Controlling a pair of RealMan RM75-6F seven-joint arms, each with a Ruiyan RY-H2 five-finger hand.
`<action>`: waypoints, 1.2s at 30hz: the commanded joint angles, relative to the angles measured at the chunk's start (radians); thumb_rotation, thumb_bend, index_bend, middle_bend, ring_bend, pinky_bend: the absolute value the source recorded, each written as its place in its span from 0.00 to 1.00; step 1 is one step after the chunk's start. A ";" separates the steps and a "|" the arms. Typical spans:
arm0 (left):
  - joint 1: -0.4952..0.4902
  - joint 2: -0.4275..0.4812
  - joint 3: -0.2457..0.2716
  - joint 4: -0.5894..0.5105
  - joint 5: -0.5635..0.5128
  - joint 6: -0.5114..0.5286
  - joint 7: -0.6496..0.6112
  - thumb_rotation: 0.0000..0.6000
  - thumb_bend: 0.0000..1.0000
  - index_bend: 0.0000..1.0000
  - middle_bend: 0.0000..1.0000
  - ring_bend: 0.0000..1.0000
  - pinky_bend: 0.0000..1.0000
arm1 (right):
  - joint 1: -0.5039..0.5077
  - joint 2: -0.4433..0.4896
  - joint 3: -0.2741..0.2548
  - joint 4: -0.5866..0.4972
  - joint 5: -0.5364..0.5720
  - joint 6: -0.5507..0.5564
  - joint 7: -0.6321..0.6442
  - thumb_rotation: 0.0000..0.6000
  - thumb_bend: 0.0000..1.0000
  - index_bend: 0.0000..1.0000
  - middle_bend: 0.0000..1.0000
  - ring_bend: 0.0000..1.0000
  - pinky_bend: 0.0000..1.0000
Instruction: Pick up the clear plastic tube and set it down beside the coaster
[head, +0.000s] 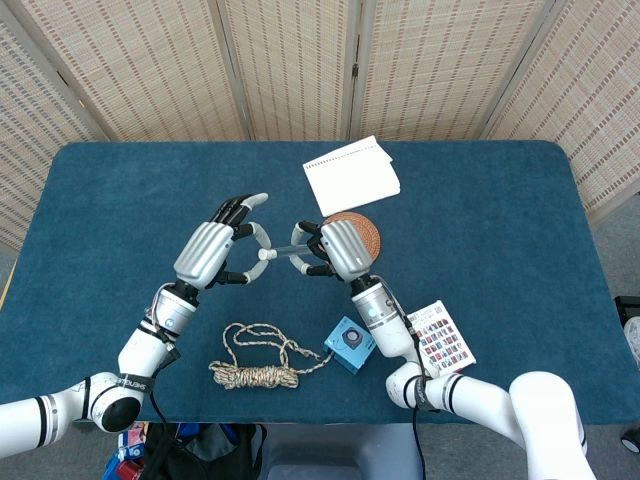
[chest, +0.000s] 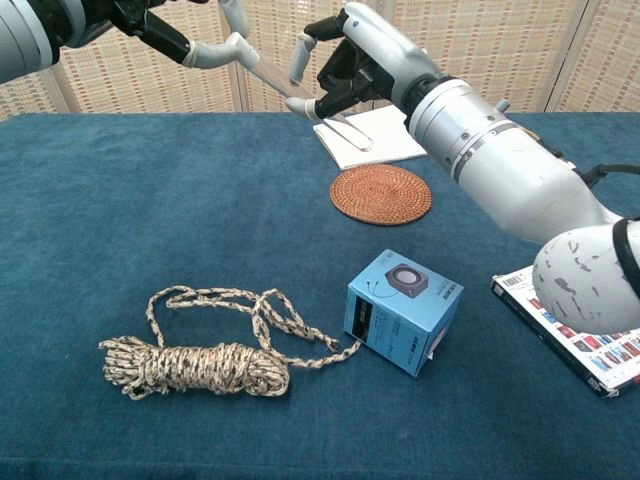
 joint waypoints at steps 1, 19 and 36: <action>0.000 0.002 0.002 -0.002 -0.004 -0.004 0.003 1.00 0.43 0.51 0.07 0.00 0.00 | 0.002 -0.003 0.001 0.003 0.002 -0.003 0.001 1.00 1.00 0.84 1.00 1.00 1.00; -0.006 0.081 0.030 -0.006 -0.088 -0.099 0.058 1.00 0.25 0.00 0.00 0.00 0.00 | 0.011 0.075 -0.036 -0.005 0.045 -0.141 -0.139 1.00 1.00 0.84 1.00 1.00 1.00; 0.033 0.106 0.079 0.043 -0.093 -0.093 0.084 1.00 0.25 0.00 0.00 0.00 0.00 | 0.118 0.049 -0.011 -0.012 0.291 -0.375 -0.441 1.00 1.00 0.83 1.00 1.00 1.00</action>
